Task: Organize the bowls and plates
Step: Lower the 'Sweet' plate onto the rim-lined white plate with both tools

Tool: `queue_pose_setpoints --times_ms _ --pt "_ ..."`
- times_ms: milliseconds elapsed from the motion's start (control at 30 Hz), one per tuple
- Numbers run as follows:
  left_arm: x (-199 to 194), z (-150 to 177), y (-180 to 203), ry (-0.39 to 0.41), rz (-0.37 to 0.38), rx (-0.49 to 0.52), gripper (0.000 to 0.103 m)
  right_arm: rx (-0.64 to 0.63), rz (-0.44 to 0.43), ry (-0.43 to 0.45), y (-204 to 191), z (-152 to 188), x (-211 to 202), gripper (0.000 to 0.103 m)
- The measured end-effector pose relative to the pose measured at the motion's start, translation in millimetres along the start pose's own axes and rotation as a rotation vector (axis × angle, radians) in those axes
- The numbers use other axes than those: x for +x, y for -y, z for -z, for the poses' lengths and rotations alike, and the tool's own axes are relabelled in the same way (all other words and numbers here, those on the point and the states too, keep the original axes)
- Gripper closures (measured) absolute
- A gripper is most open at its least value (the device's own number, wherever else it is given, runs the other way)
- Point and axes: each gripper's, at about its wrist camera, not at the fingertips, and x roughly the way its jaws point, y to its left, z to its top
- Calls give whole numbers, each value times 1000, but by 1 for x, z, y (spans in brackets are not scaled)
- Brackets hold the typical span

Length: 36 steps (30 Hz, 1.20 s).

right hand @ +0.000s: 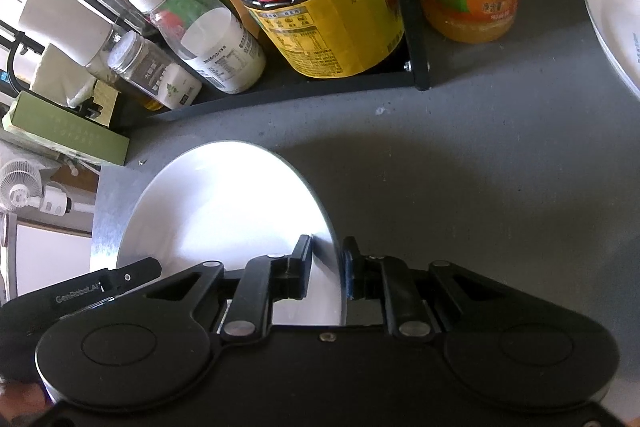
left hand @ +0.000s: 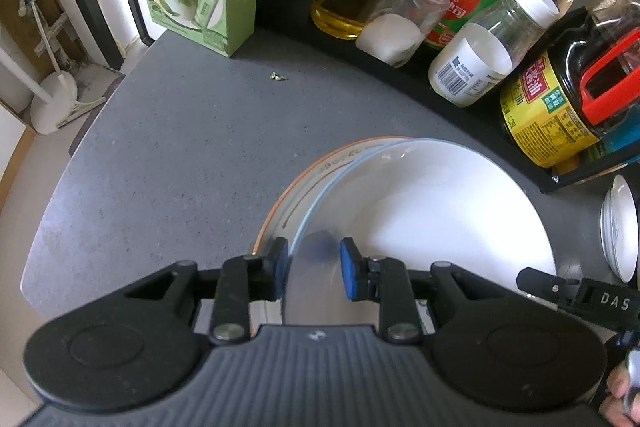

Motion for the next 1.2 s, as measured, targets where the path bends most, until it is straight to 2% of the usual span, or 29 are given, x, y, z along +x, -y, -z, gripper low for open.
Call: queue_pose_setpoints --times_ms 567,900,1000,1200 --pt "-9 6 2 -19 -33 7 75 -6 -18 6 3 2 -1 88" --pt "-18 8 5 14 -68 22 74 -44 -18 -2 -2 3 -11 87" --pt "-19 9 5 20 -107 25 74 -59 -18 7 0 5 -18 87" --pt "-23 11 -1 22 -99 -11 74 -66 -12 -4 5 14 -18 88"
